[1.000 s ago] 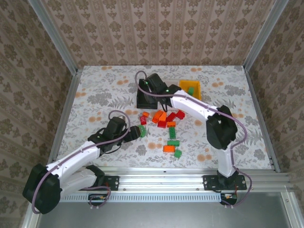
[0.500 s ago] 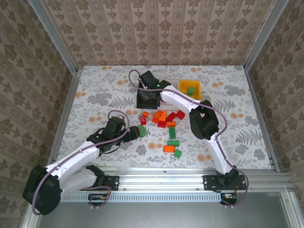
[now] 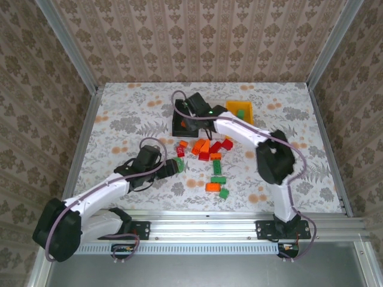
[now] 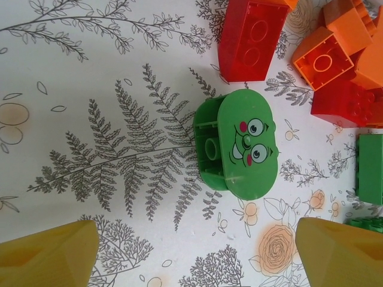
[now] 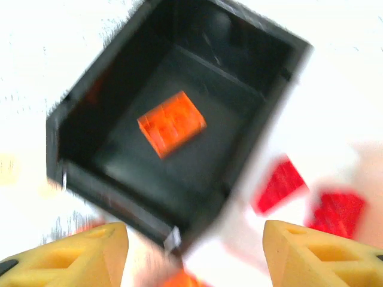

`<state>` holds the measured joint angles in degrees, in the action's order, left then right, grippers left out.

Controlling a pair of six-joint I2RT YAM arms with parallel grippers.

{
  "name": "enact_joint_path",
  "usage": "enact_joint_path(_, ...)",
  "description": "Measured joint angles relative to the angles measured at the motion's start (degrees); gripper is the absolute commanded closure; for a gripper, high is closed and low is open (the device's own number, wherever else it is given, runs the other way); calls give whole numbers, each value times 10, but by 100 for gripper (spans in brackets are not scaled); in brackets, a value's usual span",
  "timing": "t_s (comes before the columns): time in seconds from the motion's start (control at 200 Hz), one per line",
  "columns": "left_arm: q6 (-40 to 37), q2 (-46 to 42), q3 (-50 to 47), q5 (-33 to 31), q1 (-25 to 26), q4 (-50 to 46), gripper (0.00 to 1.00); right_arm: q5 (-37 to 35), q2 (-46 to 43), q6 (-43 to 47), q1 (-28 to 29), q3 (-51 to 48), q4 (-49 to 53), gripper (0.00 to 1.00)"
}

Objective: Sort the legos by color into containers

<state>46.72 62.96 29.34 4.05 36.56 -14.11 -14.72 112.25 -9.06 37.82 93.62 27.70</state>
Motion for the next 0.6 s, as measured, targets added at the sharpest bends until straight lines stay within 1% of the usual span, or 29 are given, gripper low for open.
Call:
enact_joint_path(0.14, 0, 34, 3, 0, 15, 15, 13, -28, -180, -66, 25, -187, -15, 31)
enact_joint_path(0.205, 0, 53, 9, 0, 21, 20, 13, -35, -232, -95, 39, -248, -16, 30)
enact_joint_path(0.255, -1, 66, 16, 0, 25, 23, 14, -35, -254, -114, 47, -284, -15, 29)
enact_joint_path(0.335, -3, 83, 29, 0, 29, 31, 14, -24, -263, -145, 54, -332, -15, 29)
enact_joint_path(0.415, -4, 96, 40, 1, 35, 43, 14, 4, -255, -169, 53, -370, -13, 30)
enact_joint_path(0.6, -4, 116, 57, 2, 47, 59, 14, 56, -200, -185, 52, -377, -8, 31)
